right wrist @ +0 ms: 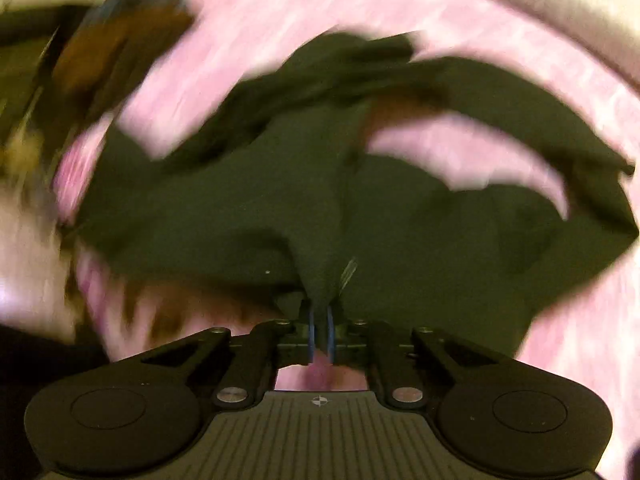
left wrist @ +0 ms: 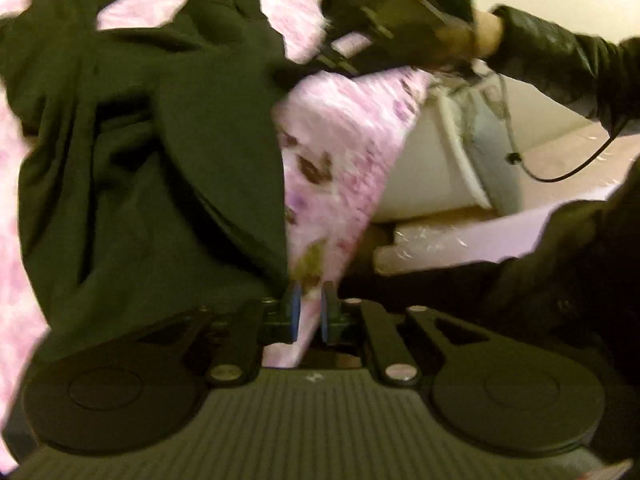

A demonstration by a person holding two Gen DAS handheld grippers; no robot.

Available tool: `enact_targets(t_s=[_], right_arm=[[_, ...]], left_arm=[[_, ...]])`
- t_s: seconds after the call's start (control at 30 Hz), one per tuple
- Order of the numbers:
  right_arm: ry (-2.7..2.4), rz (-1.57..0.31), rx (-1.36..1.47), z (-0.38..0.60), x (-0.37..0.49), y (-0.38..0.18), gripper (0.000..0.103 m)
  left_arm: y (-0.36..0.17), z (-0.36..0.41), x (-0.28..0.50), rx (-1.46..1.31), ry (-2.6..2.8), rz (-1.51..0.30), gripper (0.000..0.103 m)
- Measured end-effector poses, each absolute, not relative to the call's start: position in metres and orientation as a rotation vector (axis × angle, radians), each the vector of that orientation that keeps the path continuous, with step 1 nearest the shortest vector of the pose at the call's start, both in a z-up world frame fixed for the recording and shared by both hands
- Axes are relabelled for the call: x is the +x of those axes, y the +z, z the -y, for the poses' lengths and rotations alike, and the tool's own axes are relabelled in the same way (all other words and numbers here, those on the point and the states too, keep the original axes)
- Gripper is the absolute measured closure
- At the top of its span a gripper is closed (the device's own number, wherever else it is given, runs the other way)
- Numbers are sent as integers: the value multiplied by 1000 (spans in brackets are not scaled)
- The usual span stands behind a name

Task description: Fold clothes

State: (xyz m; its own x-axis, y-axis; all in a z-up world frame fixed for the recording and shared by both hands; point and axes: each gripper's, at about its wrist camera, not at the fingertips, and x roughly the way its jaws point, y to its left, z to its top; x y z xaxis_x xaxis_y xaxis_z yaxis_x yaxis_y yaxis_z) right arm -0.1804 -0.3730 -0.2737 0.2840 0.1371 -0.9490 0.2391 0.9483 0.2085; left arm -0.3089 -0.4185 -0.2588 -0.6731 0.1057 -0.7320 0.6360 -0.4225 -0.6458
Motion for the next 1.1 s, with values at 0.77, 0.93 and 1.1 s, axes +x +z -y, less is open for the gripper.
enact_targets(t_s=[0.77, 0.93, 1.1], right_arm=[[-852, -940, 605, 555, -209, -307, 30], [-848, -966, 594, 624, -174, -338, 30], [-798, -1007, 646, 653, -160, -356, 90]], left_arm=[[-328, 617, -233, 757, -1578, -1102, 95], [-274, 591, -149, 535, -1442, -967, 98], [-239, 570, -75, 408, -1240, -891, 103]])
